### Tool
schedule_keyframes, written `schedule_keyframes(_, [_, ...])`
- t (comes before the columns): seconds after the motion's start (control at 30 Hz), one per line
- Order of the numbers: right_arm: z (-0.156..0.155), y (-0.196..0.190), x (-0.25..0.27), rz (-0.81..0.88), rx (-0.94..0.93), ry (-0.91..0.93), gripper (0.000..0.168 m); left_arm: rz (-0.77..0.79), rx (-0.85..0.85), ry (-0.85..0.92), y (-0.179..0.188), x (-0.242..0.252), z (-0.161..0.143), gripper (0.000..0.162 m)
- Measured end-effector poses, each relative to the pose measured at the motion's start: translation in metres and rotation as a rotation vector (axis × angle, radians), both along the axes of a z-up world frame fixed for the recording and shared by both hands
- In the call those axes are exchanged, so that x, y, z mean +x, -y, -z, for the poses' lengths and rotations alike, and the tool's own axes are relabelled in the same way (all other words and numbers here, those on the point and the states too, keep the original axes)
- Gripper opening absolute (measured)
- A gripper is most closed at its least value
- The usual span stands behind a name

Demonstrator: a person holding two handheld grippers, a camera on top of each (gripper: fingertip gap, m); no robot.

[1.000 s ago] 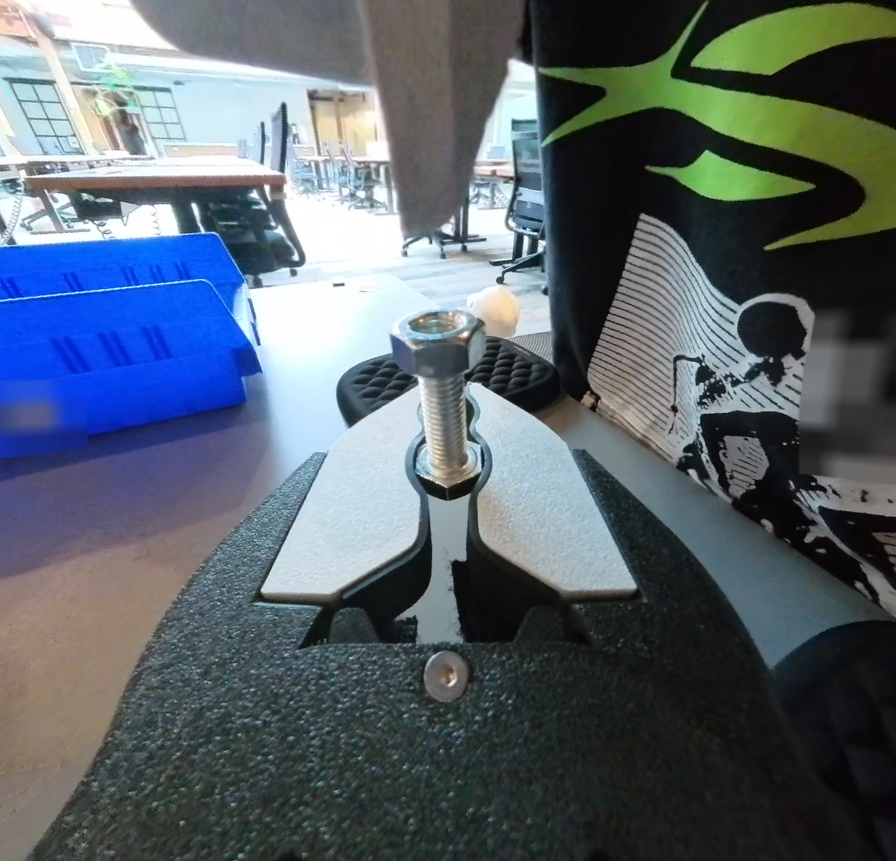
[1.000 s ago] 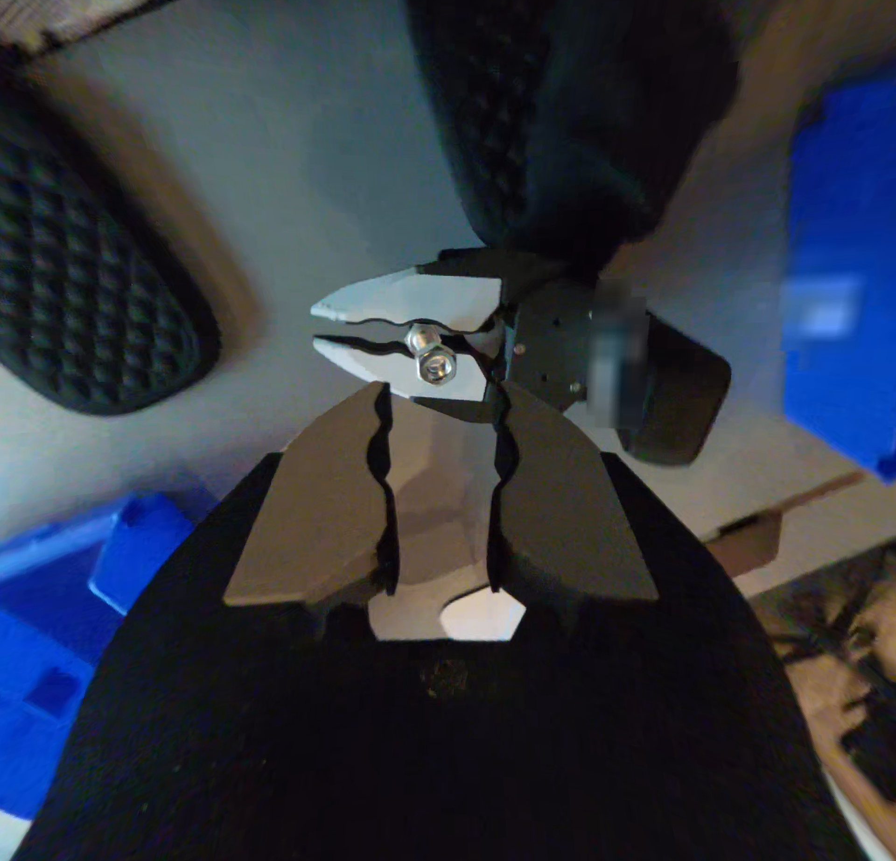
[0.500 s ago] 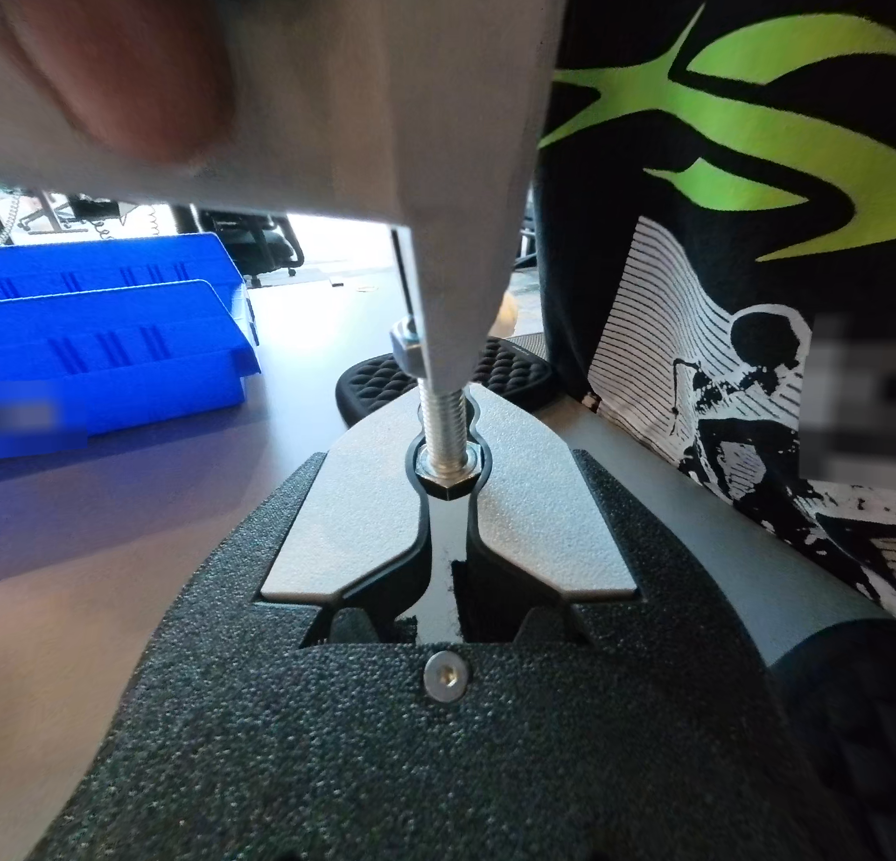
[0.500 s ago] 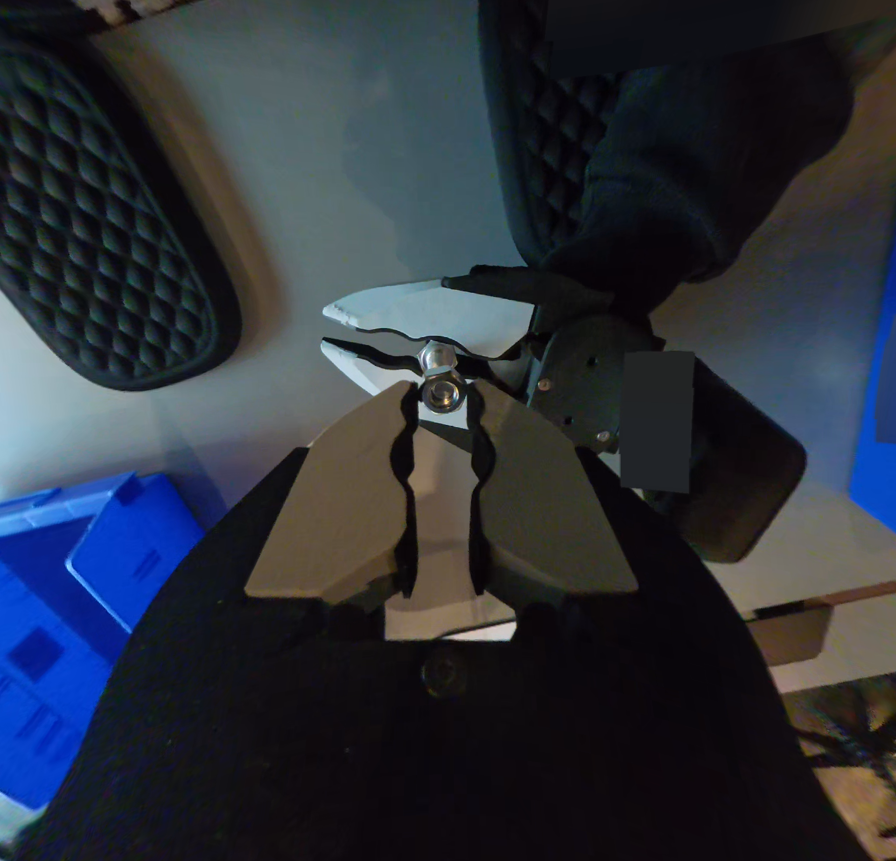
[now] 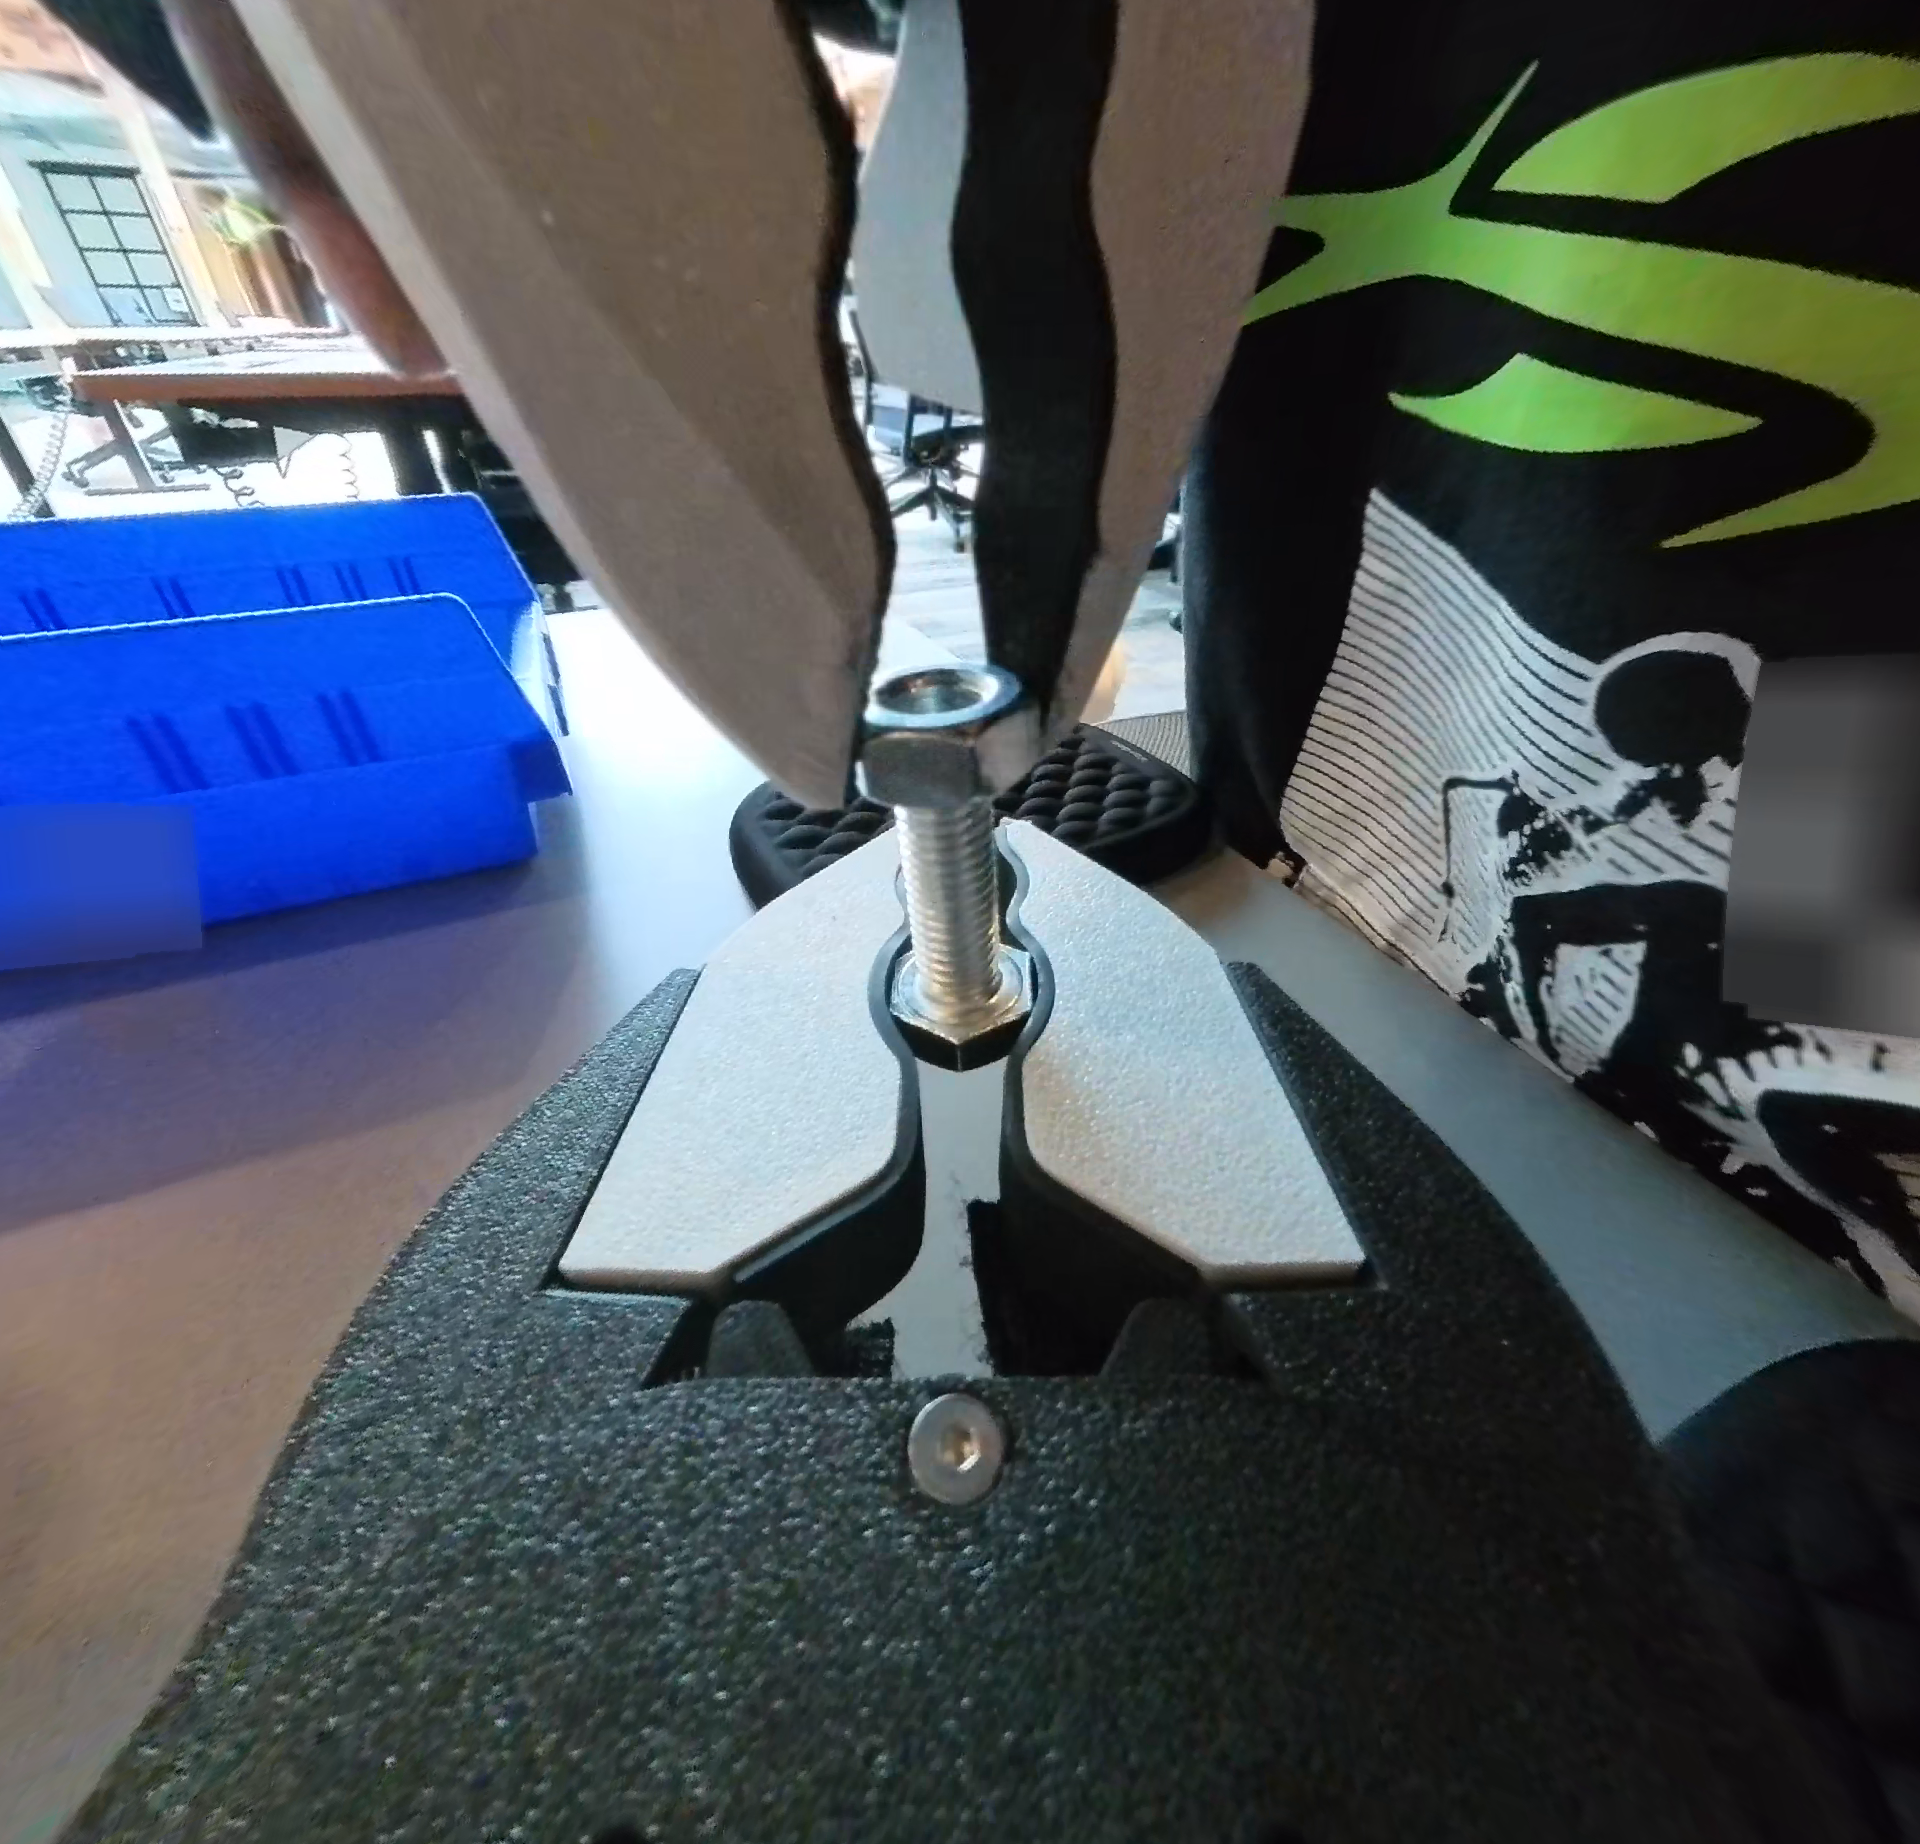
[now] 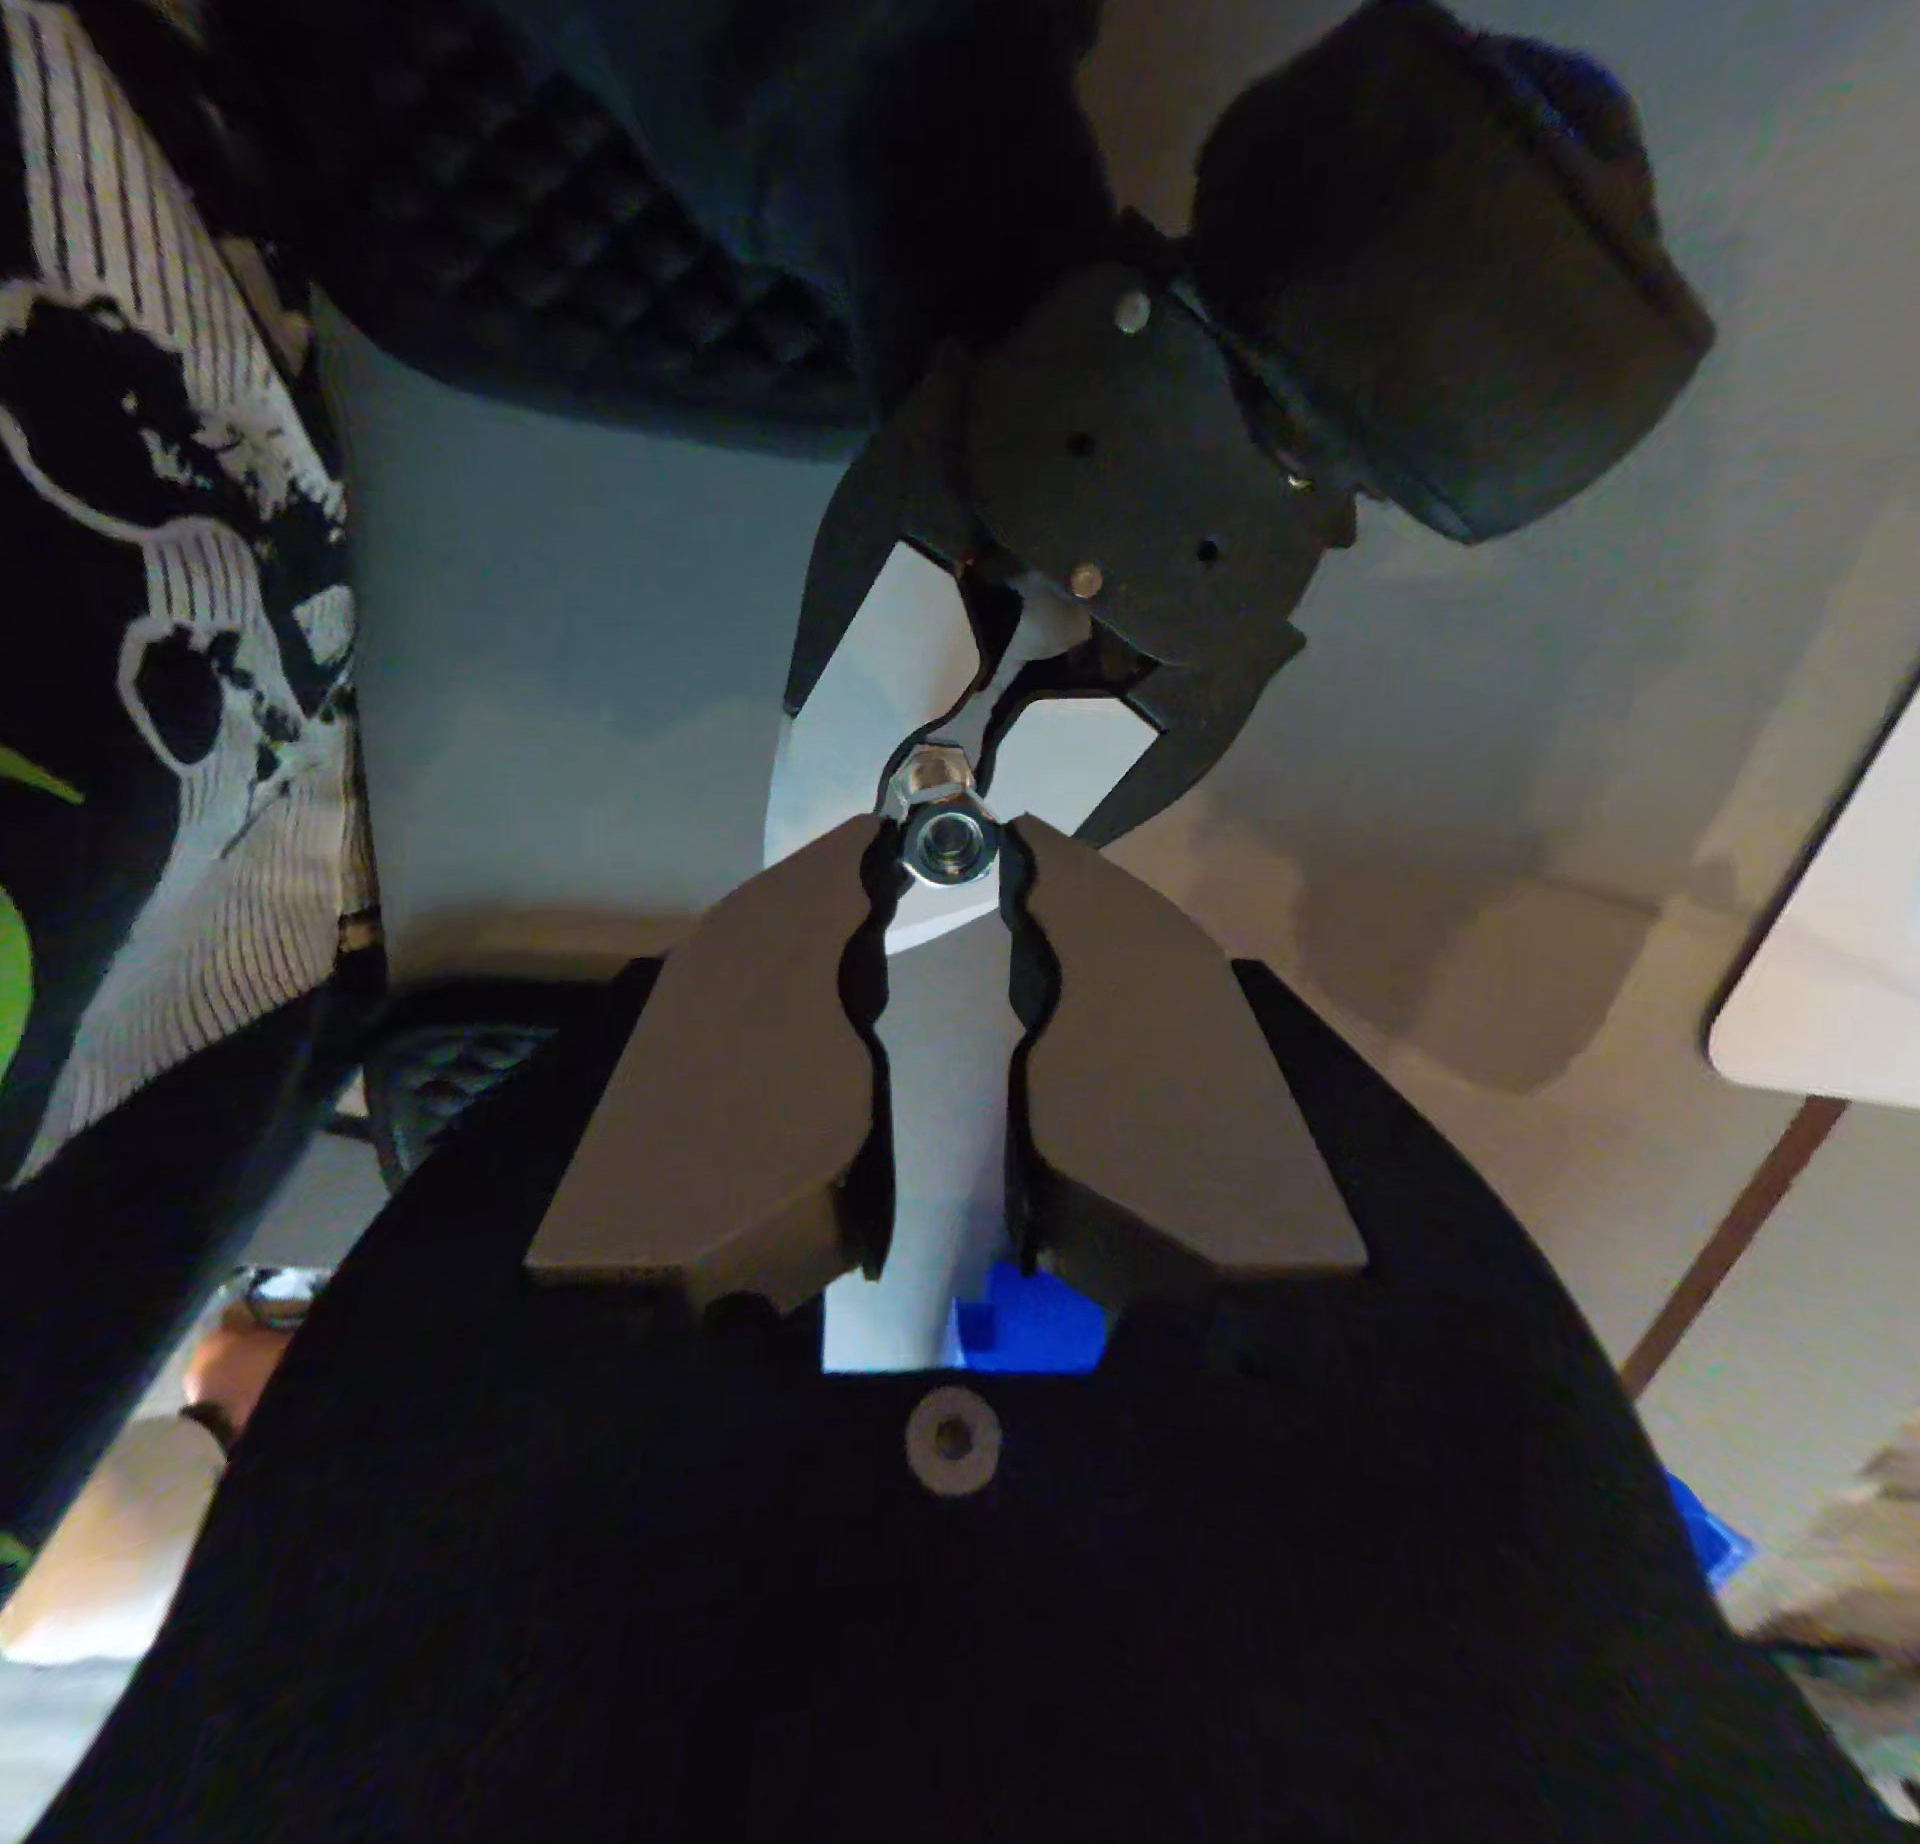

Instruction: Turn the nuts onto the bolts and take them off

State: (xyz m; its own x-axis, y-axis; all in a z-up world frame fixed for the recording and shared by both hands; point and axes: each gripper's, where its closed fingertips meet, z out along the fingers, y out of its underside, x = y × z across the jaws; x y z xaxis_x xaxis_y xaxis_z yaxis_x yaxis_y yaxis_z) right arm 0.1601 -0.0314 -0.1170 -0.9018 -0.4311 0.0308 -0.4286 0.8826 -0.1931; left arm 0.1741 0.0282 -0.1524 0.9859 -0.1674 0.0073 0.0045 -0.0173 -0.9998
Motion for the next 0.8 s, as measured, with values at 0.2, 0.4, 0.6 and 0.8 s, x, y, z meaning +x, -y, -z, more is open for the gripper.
schedule_keyframes(0.2, [-0.001, 0.002, 0.001, -0.114, -0.033, -0.028, 0.027, 0.006, 0.005, -0.002, 0.000, 0.001, -0.001, 0.010])
schedule_keyframes(0.4, [-0.011, -0.006, 0.000, -0.782, -0.039, -0.083, 0.045, 0.012, 0.004, -0.001, 0.000, 0.001, -0.001, 0.010])
schedule_keyframes(0.6, [-0.012, 0.003, 0.008, -1.043, -0.043, -0.011, 0.030, 0.016, 0.002, -0.003, 0.000, 0.002, 0.000, 0.010])
schedule_keyframes(0.8, [-0.005, 0.003, 0.006, -1.089, 0.010, -0.001, 0.018, 0.018, 0.000, -0.003, 0.000, 0.002, 0.000, 0.010])
